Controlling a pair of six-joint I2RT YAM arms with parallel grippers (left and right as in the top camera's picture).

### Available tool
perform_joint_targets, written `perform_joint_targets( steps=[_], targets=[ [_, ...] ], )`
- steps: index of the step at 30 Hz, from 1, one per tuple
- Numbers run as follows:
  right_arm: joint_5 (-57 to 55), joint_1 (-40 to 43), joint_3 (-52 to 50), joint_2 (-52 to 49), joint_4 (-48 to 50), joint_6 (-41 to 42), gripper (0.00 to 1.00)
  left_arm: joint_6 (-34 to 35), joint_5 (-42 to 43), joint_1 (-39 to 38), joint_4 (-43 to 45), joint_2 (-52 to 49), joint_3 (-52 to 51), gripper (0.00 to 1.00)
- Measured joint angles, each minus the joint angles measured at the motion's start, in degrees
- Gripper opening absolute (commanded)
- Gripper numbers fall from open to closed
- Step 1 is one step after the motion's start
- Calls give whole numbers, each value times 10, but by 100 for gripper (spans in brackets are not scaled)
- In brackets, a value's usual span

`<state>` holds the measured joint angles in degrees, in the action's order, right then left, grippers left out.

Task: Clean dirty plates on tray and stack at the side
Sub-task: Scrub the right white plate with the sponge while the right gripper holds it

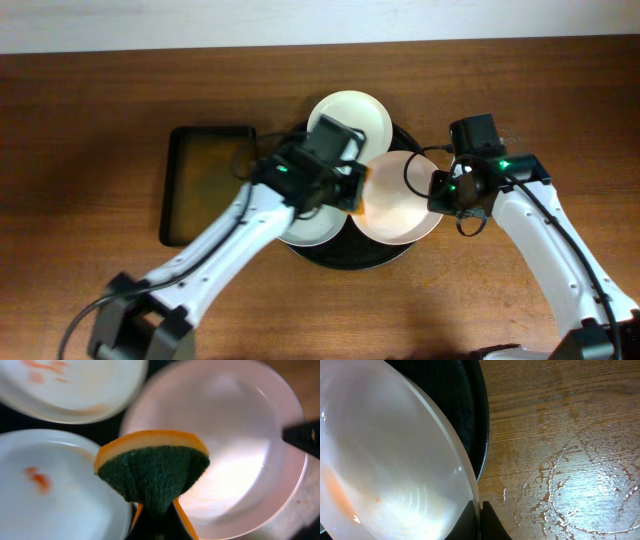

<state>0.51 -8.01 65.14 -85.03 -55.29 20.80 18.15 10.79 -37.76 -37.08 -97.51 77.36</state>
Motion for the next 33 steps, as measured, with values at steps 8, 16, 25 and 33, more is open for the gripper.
perform_joint_targets(
  steps=[8, 16, 25, 33],
  targets=[
    [19, 0, -1, -83, 22, 2, 4, 9, 25, -53, 65, -80, 0, 0],
    [20, 0, -1, -83, 28, 2, 4, 40, 67, -53, 118, -142, 0, 0],
    [20, 0, -1, -84, 17, 2, 4, 51, 60, -52, 144, -180, 1, 0],
    [27, 0, -1, -84, 16, 2, 4, 46, 12, 23, 149, -193, 2, 0]
  ],
)
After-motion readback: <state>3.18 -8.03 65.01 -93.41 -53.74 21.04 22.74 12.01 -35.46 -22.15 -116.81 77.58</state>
